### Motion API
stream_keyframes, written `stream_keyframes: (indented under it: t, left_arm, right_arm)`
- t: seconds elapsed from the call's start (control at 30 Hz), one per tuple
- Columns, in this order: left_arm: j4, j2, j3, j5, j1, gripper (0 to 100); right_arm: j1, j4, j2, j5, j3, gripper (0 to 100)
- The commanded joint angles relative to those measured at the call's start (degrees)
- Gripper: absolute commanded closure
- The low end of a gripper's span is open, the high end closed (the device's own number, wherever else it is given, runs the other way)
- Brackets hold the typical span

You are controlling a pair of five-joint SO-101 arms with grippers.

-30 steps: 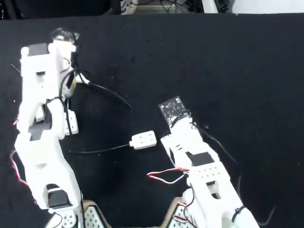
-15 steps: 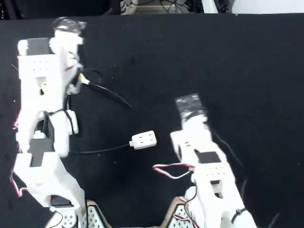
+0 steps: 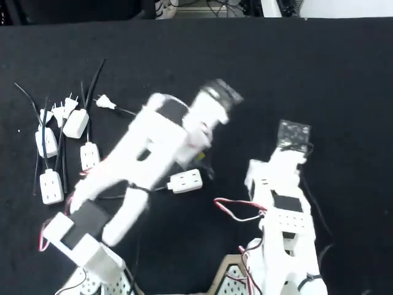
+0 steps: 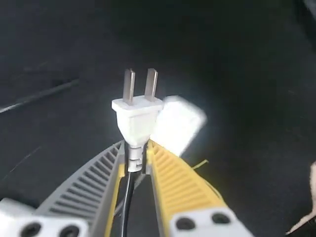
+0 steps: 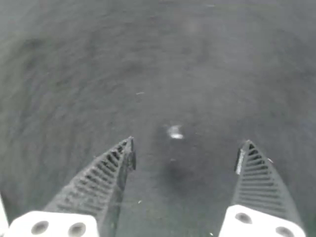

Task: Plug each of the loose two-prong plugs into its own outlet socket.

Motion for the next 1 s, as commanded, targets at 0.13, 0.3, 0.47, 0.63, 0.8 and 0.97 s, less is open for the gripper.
stream_keyframes:
  t: [0.13, 0.3, 0.47, 0.63, 0.8, 0.97]
  left_arm:
    - [-4.22, -3.08, 3.56, 0.53, 8.40, 95]
    - [1.14, -3.08, 1.01, 0.53, 2.51, 79]
    - [11.34, -3.08, -6.99, 0.00, -4.09, 81]
    - [16.18, -2.46, -9.71, -4.66, -14.02, 82]
    - [7.74, -0.88, -0.57, -6.07, -29.76, 82]
    - [-5.89, 1.67, 8.92, -6.07, -40.40, 82]
  right_arm:
    - [2.81, -1.49, -1.36, -3.25, -4.18, 68.8]
    - [2.81, -1.49, -1.36, -3.25, -4.18, 68.8]
    - [0.62, -1.49, -1.36, -3.16, -4.00, 68.8]
    - [0.26, -1.49, -1.36, -3.16, -3.91, 68.8]
    - [0.26, -1.49, -1.36, -3.16, -3.91, 68.8]
    - [0.26, -1.49, -1.36, -3.16, -3.91, 68.8]
